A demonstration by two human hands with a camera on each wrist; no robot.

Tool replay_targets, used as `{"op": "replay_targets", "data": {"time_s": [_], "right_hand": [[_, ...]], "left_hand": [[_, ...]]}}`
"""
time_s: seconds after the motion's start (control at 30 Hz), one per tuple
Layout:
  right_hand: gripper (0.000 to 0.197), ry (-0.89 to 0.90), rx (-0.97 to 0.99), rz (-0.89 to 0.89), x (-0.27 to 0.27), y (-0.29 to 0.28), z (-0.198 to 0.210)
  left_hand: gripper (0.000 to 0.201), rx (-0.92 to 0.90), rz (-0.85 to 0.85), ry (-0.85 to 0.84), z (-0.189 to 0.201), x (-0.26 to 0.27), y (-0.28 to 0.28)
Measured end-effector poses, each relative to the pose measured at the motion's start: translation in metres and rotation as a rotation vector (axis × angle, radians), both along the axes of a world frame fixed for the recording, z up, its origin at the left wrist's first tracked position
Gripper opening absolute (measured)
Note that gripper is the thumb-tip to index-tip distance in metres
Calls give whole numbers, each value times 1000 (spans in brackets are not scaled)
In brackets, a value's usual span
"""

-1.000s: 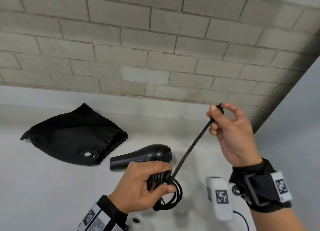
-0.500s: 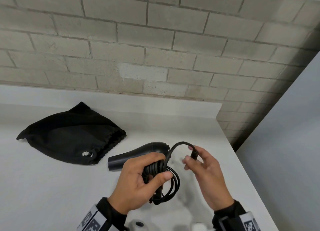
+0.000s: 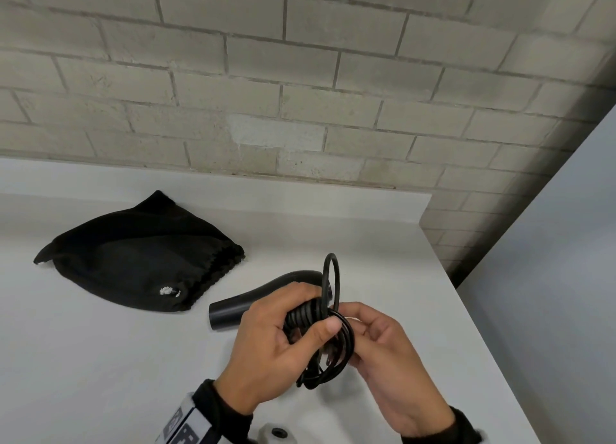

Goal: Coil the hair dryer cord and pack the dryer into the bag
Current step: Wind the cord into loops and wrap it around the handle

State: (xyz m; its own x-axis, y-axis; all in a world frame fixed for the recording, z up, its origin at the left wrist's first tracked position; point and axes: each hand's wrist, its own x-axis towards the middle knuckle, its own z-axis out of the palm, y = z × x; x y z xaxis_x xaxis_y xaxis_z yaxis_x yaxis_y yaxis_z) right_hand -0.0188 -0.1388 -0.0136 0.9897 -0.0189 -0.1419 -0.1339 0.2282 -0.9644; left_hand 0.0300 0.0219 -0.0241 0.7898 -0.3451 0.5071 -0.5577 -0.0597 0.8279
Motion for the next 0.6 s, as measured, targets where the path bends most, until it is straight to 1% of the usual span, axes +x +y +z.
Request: {"op": "replay_targets", "data": {"time_s": [0.07,0.1,0.2,0.27,0.37,0.43,0.53,0.6], "right_hand": [[36,26,84,26,-1,4,-1],[40,32,115,40,-2,6,-2],[37,42,185,93,-3,10,-4],[32,34,220,124,-6,11,-5],[29,28,266,131,-8,11,-4],[32,11,263,114,-10,10,-3],[44,-24,262,-11,-16,12,-1],[46,-115,166,-35,-24,14,1]], "left_hand": [[20,17,30,-18,0,0,0],[18,17,36,-18,1,0,1],[20,-4,15,23,-1,-1,1],[26,-26,-9,64,-3,-1,1],[30,-63,-14,118,-3,-2,1],[27,-64,-6,124,-3,-1,2],[28,-70,2,138,-3,-1,1],[27,-72,15,141,-2,0,1]]}}
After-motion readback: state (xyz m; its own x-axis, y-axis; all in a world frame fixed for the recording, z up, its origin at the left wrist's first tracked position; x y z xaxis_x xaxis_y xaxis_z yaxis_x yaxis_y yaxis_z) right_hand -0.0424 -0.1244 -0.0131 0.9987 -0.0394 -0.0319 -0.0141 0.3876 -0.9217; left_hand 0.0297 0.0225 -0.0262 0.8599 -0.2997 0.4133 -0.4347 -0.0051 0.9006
